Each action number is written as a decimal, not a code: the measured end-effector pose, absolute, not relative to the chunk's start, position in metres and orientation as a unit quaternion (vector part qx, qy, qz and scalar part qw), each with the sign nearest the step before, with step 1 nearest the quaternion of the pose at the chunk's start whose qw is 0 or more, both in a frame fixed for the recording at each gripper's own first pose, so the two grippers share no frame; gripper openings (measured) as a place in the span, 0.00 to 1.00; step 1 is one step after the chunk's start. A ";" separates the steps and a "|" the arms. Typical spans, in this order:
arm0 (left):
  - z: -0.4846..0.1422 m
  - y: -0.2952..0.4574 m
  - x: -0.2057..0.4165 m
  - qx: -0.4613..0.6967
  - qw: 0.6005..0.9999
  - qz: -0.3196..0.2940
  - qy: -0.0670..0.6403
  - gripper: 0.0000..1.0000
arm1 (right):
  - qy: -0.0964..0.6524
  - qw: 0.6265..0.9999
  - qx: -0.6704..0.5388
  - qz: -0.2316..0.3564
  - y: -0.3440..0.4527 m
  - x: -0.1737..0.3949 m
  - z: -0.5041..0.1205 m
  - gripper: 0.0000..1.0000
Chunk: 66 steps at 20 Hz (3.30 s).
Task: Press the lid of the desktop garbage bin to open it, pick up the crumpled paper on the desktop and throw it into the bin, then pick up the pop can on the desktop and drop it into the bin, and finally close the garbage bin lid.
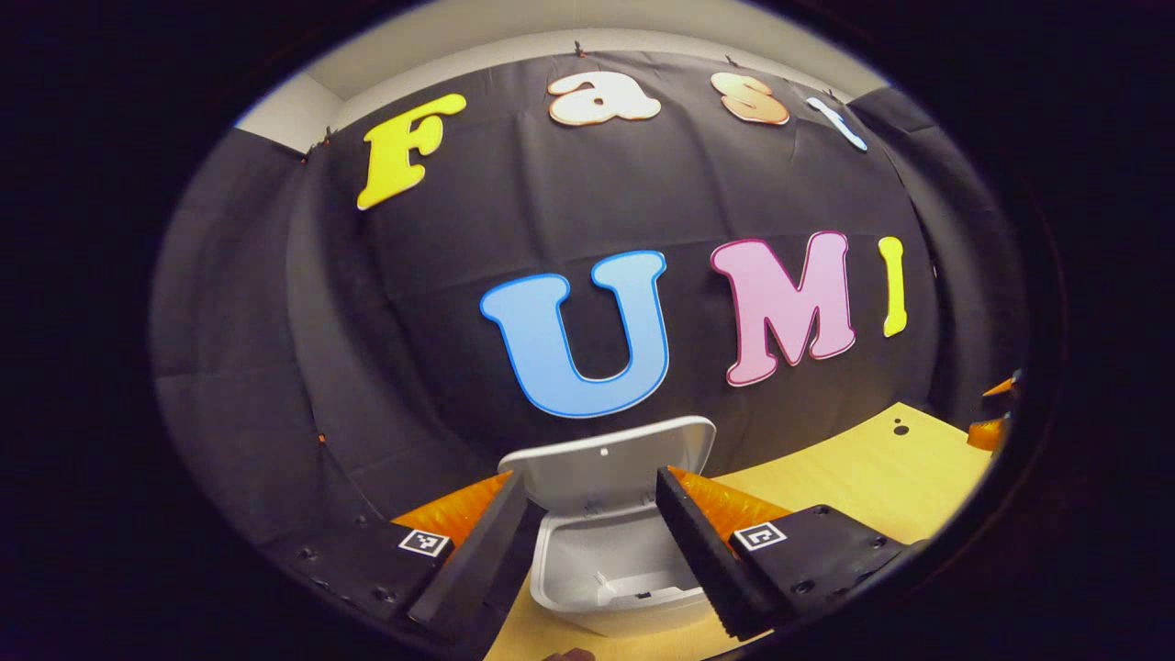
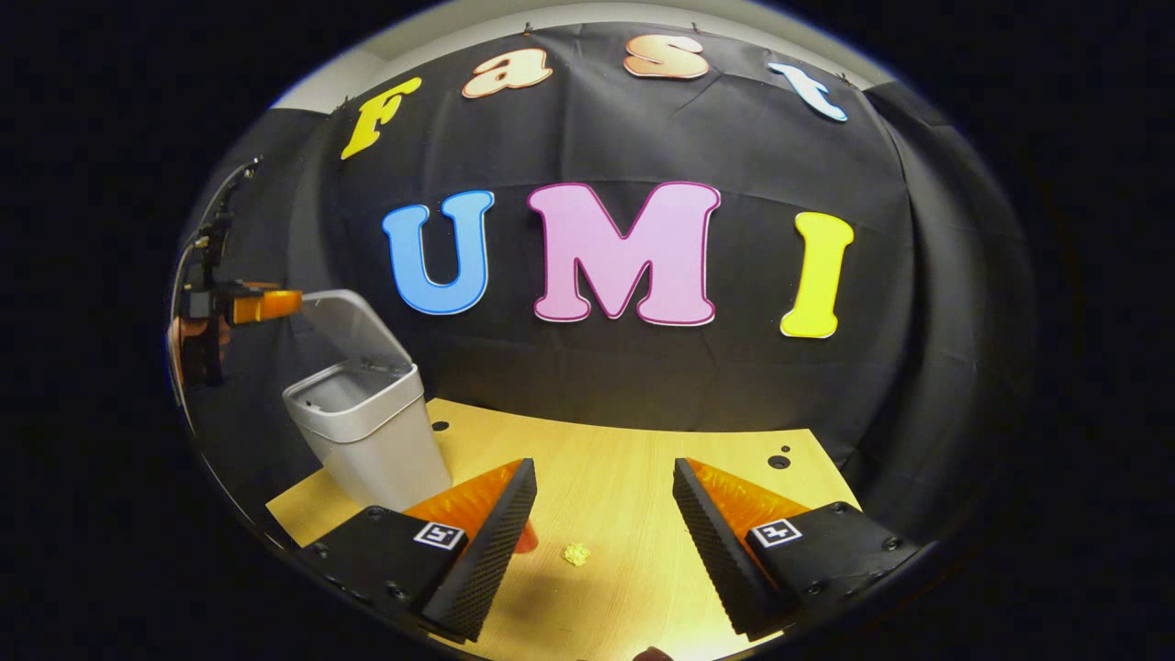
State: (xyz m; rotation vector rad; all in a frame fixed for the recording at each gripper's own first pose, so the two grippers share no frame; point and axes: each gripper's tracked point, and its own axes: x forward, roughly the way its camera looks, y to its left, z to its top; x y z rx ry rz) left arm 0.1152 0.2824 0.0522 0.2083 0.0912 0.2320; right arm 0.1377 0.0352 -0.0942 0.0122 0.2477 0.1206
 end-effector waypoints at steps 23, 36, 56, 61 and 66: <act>0.025 0.237 -0.056 0.058 0.982 0.159 0.084 0.96 | 0.477 0.872 -0.056 0.097 0.068 0.217 -0.415 0.92; 0.029 0.216 -0.038 0.055 0.989 0.119 0.072 0.96 | 0.264 0.940 0.011 0.216 0.144 0.235 -0.198 0.39; 0.001 0.194 -0.063 0.009 0.989 0.128 0.079 0.97 | 0.172 0.891 -0.003 0.420 0.396 0.229 -0.078 0.67; -0.031 0.167 -0.031 -0.026 0.993 0.076 0.092 0.97 | 0.144 0.904 -0.002 0.402 0.338 0.222 -0.049 0.99; -0.069 0.123 0.019 -0.040 0.993 0.002 0.114 0.98 | 0.130 0.932 0.009 0.338 0.244 0.222 -0.027 0.98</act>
